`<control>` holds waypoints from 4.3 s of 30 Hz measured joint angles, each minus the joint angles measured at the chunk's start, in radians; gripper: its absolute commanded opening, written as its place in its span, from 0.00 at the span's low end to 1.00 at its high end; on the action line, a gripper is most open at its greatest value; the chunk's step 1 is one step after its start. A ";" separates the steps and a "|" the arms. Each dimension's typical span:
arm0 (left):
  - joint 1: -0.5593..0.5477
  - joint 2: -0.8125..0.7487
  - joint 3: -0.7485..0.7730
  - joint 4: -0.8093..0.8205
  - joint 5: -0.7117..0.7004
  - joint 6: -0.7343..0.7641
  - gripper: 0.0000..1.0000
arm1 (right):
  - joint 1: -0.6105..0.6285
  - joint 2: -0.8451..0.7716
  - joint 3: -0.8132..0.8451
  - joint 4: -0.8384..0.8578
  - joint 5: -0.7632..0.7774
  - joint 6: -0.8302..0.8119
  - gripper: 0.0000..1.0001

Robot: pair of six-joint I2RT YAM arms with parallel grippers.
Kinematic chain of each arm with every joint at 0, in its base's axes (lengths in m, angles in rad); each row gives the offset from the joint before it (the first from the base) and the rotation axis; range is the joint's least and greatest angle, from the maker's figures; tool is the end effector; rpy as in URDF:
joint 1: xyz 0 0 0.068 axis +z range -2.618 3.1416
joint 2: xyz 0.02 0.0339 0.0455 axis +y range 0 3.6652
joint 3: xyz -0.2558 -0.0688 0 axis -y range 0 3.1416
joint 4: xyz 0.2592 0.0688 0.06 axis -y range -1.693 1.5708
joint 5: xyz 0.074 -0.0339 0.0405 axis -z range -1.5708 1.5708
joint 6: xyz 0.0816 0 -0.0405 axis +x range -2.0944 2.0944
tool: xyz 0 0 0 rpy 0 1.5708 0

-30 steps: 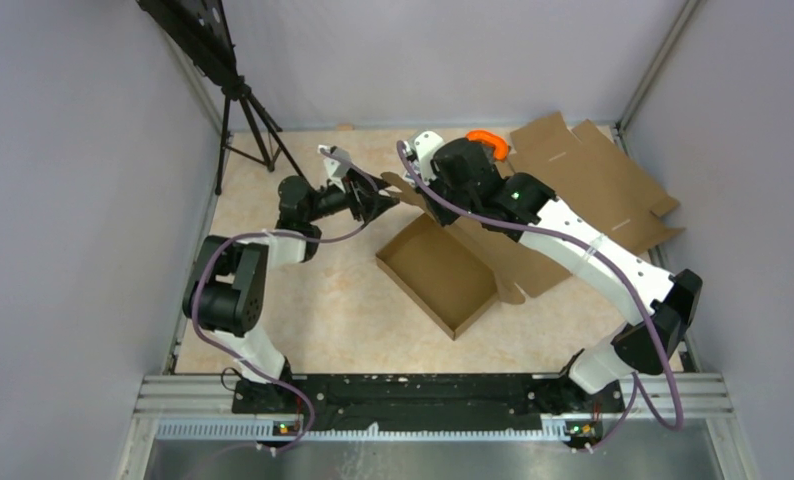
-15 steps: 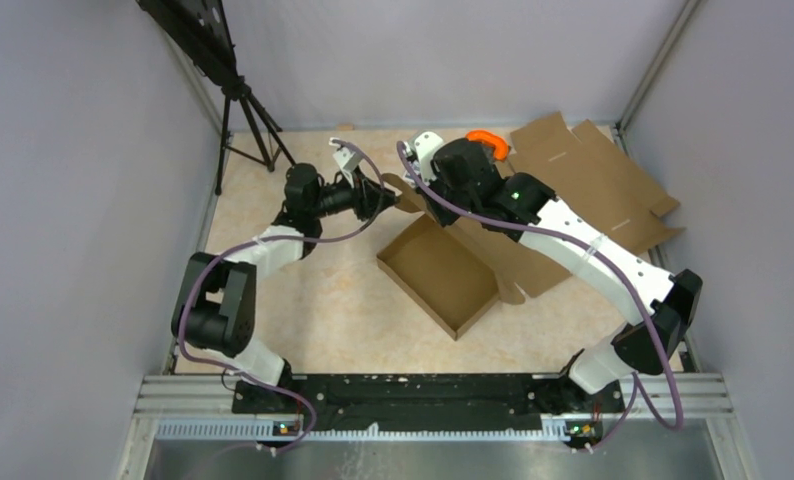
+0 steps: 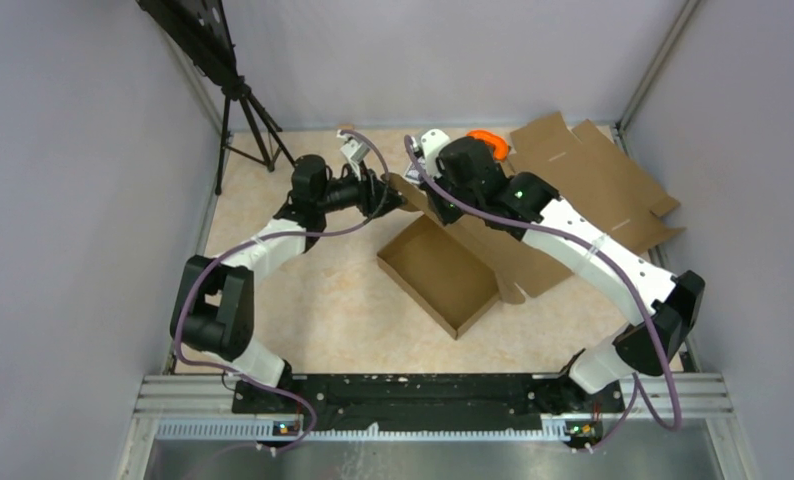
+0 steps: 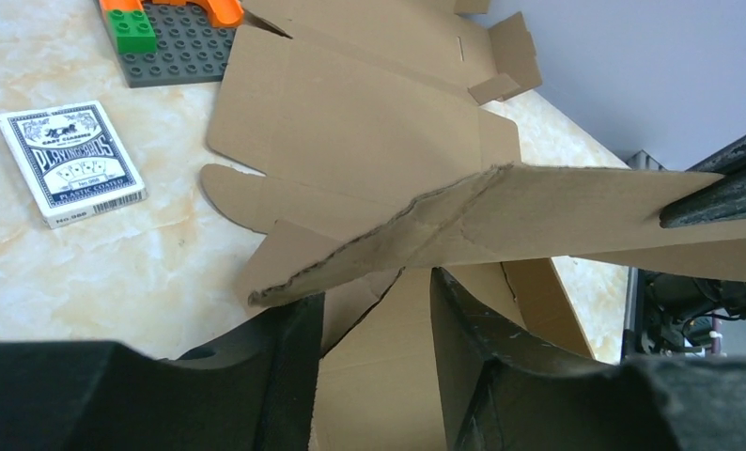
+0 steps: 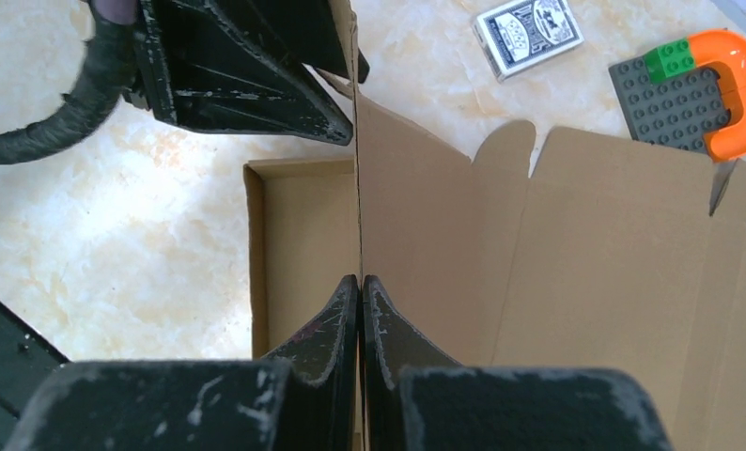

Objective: Fold the paper box

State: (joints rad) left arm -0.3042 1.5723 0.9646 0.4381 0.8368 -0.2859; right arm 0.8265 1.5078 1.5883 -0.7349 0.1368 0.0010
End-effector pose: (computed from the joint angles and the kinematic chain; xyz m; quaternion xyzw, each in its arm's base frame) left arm 0.3580 -0.1759 0.2488 0.2683 0.6961 -0.4685 0.4733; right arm 0.2658 0.2722 0.3552 -0.3312 0.8317 0.1213 0.4287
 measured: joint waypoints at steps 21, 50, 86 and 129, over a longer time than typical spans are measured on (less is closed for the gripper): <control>-0.013 0.100 0.037 0.018 -0.045 0.056 0.38 | -0.124 -0.048 -0.010 0.020 -0.125 -0.020 0.00; -0.085 0.073 0.034 -0.008 -0.045 -0.001 0.45 | -0.134 -0.050 -0.010 0.026 -0.106 -0.023 0.00; -0.124 0.249 0.100 0.127 -0.071 0.007 0.36 | -0.274 -0.005 0.005 -0.097 -0.262 -0.021 0.09; -0.186 -0.062 -0.168 -0.107 -0.306 -0.025 0.66 | -0.028 -0.033 -0.063 -0.057 -0.030 0.048 0.05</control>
State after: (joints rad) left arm -0.4904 1.5101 0.7967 0.3313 0.5304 -0.3107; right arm 0.7986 1.4750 1.5249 -0.7918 0.1066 0.0490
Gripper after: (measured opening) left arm 0.616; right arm 0.051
